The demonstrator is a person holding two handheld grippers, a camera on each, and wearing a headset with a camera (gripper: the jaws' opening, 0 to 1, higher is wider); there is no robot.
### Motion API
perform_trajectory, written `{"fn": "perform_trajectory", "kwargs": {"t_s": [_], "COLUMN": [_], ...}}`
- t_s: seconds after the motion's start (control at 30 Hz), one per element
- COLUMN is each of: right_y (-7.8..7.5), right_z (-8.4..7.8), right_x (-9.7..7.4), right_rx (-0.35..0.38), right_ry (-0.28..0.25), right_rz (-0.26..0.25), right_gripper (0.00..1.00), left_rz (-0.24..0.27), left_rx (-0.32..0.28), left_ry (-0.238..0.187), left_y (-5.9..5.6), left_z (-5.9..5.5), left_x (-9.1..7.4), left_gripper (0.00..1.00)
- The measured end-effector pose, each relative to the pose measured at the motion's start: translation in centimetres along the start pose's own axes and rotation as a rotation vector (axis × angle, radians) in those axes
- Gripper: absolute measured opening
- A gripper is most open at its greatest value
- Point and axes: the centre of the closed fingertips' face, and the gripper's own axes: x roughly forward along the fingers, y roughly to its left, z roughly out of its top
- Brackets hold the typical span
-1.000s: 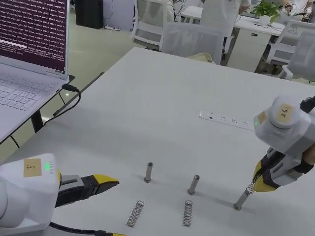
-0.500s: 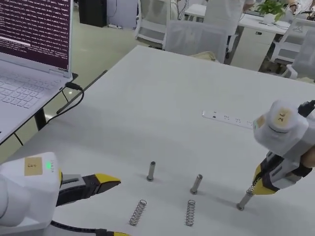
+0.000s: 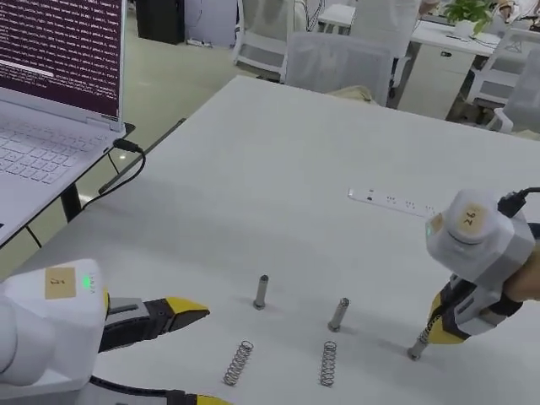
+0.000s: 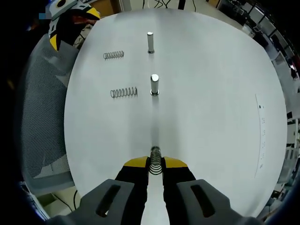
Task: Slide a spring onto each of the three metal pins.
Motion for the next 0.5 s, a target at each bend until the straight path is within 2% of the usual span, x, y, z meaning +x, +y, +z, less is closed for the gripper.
{"fn": "perform_trajectory", "kwargs": {"t_s": [0.5], "right_y": [0.3], "right_z": [-0.1], "right_x": [2.0], "right_rx": [0.008], "right_ry": [0.013], "right_rz": [0.006], "right_gripper": [0.08], "left_rz": [-0.002], "left_rx": [0.002], "left_ry": [0.003], "left_y": [-0.2], "left_z": [0.1], "left_x": [0.2], "left_gripper": [0.58]}}
